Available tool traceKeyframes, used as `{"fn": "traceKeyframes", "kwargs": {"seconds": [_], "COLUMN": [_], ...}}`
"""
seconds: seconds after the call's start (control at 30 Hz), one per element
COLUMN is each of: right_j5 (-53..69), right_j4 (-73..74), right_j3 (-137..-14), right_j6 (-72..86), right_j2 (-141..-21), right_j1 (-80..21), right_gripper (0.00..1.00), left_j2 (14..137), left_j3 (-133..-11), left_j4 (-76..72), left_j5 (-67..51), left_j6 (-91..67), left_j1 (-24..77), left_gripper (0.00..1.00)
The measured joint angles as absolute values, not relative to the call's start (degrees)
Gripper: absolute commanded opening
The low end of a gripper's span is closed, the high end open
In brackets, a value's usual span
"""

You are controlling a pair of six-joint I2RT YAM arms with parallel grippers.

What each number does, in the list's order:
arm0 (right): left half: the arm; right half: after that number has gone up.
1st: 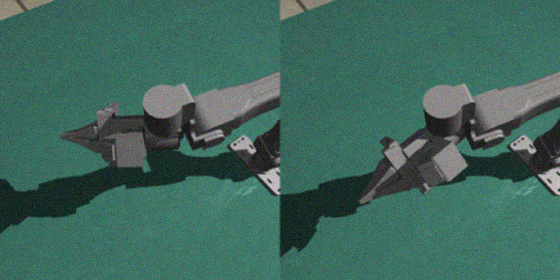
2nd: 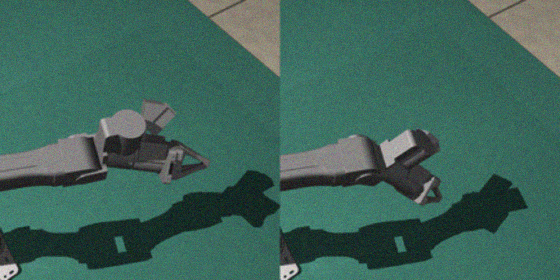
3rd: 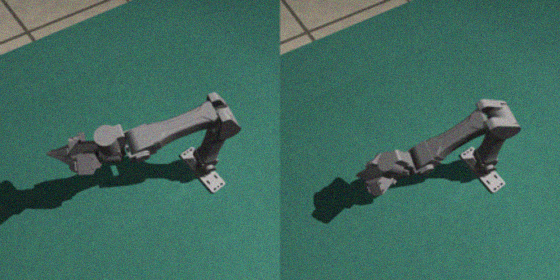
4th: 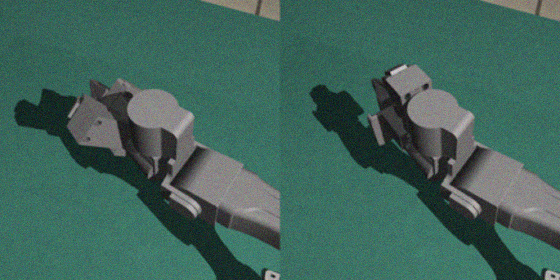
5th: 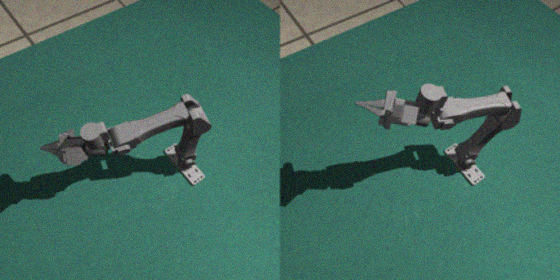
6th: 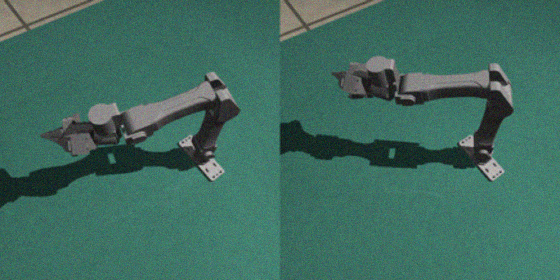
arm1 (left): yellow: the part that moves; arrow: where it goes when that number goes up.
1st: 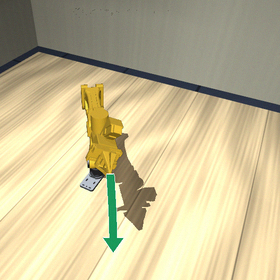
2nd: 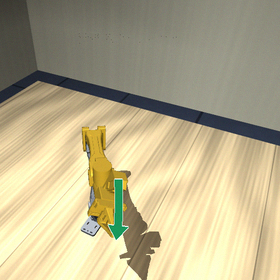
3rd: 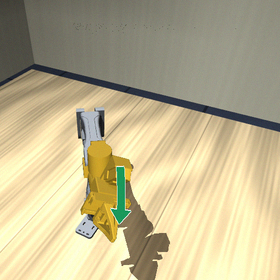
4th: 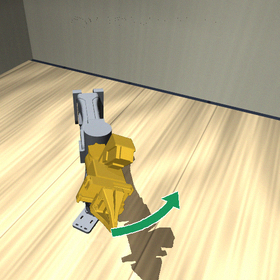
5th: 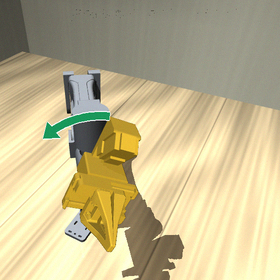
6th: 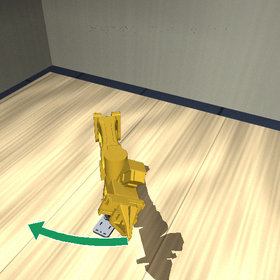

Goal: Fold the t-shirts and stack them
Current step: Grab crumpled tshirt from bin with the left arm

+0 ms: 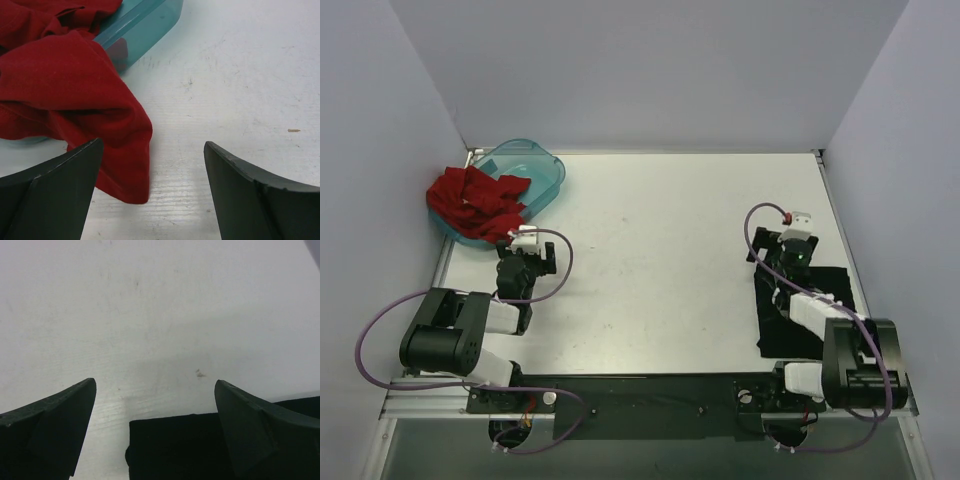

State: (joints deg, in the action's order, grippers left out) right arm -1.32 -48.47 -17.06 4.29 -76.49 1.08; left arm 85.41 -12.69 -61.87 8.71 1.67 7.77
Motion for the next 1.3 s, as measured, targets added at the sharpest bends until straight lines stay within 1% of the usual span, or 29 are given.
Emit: {"fn": "traceKeyframes", "kwargs": {"seconds": [0.1, 0.17, 0.23, 0.33, 0.37, 0.4, 0.43, 0.5, 0.53, 0.57, 0.7, 0.8, 0.87, 0.97, 1.0, 1.1, 1.23, 1.3], "right_j5": [-2.0, -1.6, -0.6, 2.2, 3.4, 4.4, 5.2, 5.9, 6.0, 6.1, 6.5, 7.6, 8.6, 10.2, 11.1, 12.2, 12.6, 12.6], "right_j4": [-41.6, -37.2, -32.8, -25.4, -23.6, -21.9, -20.3, -16.3, -13.8, -11.6, -4.4, -0.8, 1.2, 2.4, 2.7, 2.9, 4.5, 5.7], "right_j3": [-20.3, -22.7, -26.1, -33.7, -36.0, -38.1, -40.1, -44.3, -46.9, -49.6, -58.9, -61.7, -61.8, -61.5, -61.4, -61.4, -61.4, -61.4], "right_j6": [6.2, 7.8, 9.3, 11.0, 11.2, 11.6, 11.9, 12.6, 13.1, 13.5, 14.5, 14.6, 14.6, 14.8, 14.8, 14.7, 14.2, 13.7], "right_j2": [-69.4, -63.6, -59.7, -56.6, -56.2, -55.9, -55.8, -56.7, -57.8, -59.5, -67.5, -72.4, -74.6, -76.0, -76.2, -76.2, -76.8, -77.4], "right_j1": [1.1, 1.1, 1.1, 1.1, 1.1, 1.1, 1.0, 0.8, 0.7, 0.6, -1.2, -3.6, -5.3, -7.1, -7.7, -8.4, -8.7, -8.9], "right_gripper": [1.00, 1.00, 1.00, 1.00, 1.00, 1.00, 1.00, 0.99, 0.98, 0.98, 0.96, 0.95, 0.95, 0.95, 0.95, 0.95, 0.94, 0.94], "left_j2": [85.1, 82.5, 75.5, 58.8, 51.9, 47.2, 45.4, 45.6, 47.2, 49.9, 63.3, 75.6, 84.2, 95.4, 99.0, 105.1, 112.7, 116.5], "left_j3": [-12.6, -11.6, -9.1, -7.9, -10.1, -14.1, -18.0, -31.1, -36.5, -44.6, -68.8, -84.3, -91.8, -99.1, -100.0, -100.6, -106.4, -111.0], "left_j4": [-61.9, -61.8, -60.5, -51.5, -44.6, -37.6, -32.9, -22.3, -18.1, -12.3, 6.7, 19.7, 27.8, 36.5, 38.1, 42.1, 45.3, 45.4], "left_j5": [7.7, 5.0, 1.1, -4.6, -6.3, -7.6, -8.1, -7.9, -6.9, -5.3, -1.5, -0.4, 0.7, 3.4, 4.9, 7.8, 8.4, 8.1], "left_j6": [1.9, 2.7, 3.9, 4.6, 4.1, 3.4, 2.8, 1.0, 0.3, -0.5, -2.0, -3.8, -4.8, -6.1, -6.3, -5.8, -5.0, -4.6], "left_j1": [7.8, 7.8, 7.7, 7.8, 7.8, 7.8, 7.8, 7.8, 7.8, 7.8, 6.2, 2.6, -0.9, -6.2, -8.0, -11.3, -12.5, -12.5], "left_gripper": [0.93, 0.93, 0.93, 0.93, 0.97, 0.97, 0.97, 0.97, 0.97, 0.97, 0.96, 0.92, 0.92, 0.94, 0.96, 0.96, 0.95, 0.92]}}
